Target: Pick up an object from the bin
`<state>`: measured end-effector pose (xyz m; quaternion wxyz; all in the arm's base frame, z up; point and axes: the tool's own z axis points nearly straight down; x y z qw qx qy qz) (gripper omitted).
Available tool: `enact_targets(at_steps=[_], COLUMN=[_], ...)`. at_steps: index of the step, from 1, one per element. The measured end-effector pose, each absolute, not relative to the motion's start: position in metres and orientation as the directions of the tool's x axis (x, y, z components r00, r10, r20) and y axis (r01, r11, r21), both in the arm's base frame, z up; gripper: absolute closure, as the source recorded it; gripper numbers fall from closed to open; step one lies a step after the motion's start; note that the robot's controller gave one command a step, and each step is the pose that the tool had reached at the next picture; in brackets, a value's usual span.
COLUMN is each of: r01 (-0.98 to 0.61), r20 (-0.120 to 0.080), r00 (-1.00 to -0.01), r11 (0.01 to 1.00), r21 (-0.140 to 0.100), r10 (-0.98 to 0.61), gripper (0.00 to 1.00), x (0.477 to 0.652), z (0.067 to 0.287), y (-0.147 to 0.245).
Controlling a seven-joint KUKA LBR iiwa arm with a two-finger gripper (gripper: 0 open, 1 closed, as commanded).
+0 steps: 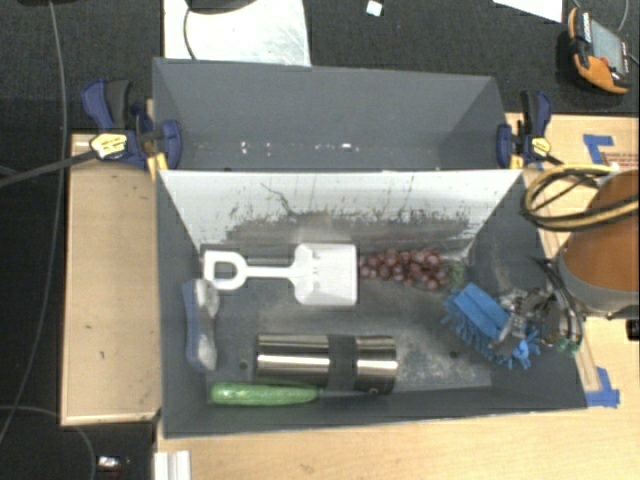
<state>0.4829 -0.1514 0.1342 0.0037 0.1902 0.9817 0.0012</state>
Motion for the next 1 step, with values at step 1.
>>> enact_targets(at_steps=[1], r01=[0.372], r20=[-0.003], r00=[-0.928], r11=[0.928], r21=[0.004], r10=[0.372], gripper=[1.0], x=[0.482], z=[0.1508], y=[-0.1511])
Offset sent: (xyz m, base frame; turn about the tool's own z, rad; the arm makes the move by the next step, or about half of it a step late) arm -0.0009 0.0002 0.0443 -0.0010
